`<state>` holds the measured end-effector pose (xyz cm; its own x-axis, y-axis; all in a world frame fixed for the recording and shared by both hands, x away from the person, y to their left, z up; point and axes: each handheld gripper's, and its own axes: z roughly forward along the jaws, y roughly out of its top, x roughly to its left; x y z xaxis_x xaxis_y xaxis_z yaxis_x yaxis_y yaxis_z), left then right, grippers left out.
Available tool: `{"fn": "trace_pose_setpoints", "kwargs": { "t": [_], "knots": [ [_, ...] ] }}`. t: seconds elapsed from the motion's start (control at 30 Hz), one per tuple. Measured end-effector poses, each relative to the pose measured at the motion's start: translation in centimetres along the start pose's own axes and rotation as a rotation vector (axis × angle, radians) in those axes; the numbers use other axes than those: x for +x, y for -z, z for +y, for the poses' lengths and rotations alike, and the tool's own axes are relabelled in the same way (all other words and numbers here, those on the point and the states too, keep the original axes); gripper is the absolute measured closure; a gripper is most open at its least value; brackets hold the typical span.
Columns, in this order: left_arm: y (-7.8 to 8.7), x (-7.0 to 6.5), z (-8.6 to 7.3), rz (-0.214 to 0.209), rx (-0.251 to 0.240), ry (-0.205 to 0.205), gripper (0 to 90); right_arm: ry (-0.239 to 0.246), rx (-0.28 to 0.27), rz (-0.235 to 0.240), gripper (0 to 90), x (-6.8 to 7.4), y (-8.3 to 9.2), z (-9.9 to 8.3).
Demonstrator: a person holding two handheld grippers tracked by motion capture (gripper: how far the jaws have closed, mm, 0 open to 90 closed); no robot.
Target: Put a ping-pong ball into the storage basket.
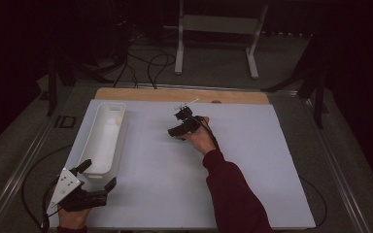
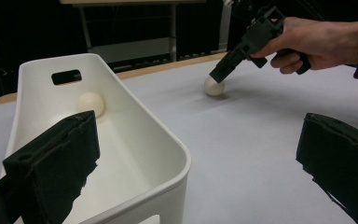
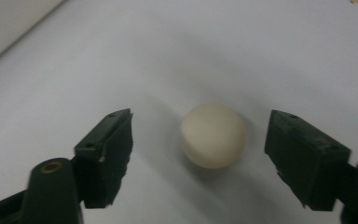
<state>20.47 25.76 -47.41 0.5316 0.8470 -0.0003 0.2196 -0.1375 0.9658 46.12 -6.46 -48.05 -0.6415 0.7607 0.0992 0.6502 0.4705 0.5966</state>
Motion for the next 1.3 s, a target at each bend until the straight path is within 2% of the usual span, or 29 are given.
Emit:
{"fn": "trace_pose_setpoints", "kwargs": {
  "t": [0.27,0.43,0.8,1.3],
  "knots": [
    [0.0,0.0,0.0,0.0,0.001,0.0,0.0,-0.032,0.019,-0.015,32.4,-0.7,-0.8,-0.3],
    [0.0,0.0,0.0,-0.001,0.001,-0.001,0.0,-0.029,0.037,-0.001,40.4,-0.7,-1.3,-0.4],
    [0.0,0.0,0.0,0.0,0.001,0.001,0.0,-0.033,0.073,-0.014,49.1,-0.6,-1.9,-0.6],
    [-0.1,0.0,0.0,0.0,0.003,-0.003,0.0,-0.017,0.056,-0.023,50.2,-0.4,-0.8,-0.5]
  ]
}}
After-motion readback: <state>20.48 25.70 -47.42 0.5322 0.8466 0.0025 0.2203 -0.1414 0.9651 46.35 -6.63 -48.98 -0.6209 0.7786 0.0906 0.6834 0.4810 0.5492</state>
